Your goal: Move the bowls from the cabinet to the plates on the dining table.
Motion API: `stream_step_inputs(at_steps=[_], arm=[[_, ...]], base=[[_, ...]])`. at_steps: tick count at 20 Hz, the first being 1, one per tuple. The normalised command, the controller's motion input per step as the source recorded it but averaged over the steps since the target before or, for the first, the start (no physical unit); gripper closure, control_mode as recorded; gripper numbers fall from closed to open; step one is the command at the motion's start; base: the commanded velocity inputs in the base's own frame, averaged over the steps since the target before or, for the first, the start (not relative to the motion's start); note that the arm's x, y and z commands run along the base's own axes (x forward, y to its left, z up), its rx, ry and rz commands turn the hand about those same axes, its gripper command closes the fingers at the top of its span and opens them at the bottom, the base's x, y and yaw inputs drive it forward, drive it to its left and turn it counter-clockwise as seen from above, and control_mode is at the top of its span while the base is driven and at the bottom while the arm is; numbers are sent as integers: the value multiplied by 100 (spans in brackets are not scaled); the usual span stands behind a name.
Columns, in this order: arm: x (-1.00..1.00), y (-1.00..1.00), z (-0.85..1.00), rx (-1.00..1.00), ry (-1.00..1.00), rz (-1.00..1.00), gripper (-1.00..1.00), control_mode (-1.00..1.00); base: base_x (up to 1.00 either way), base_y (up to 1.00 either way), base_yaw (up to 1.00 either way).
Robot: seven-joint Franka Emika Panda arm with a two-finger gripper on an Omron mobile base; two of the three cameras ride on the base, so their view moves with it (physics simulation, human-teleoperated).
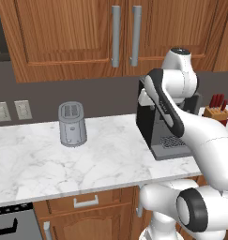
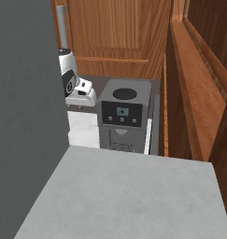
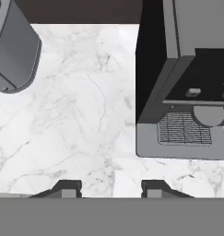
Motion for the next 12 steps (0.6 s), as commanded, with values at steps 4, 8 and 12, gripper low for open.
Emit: stream_step_inputs(at_steps=[4,8,12], arm=[[0,0,0,0,1,0,-100,-100],[-12,1,0,0,1,0,-100,-100],[-12,7,12,0,-7,1,-100,-100]], base=[[0,0,0],[0,0,0],[0,0,0]])
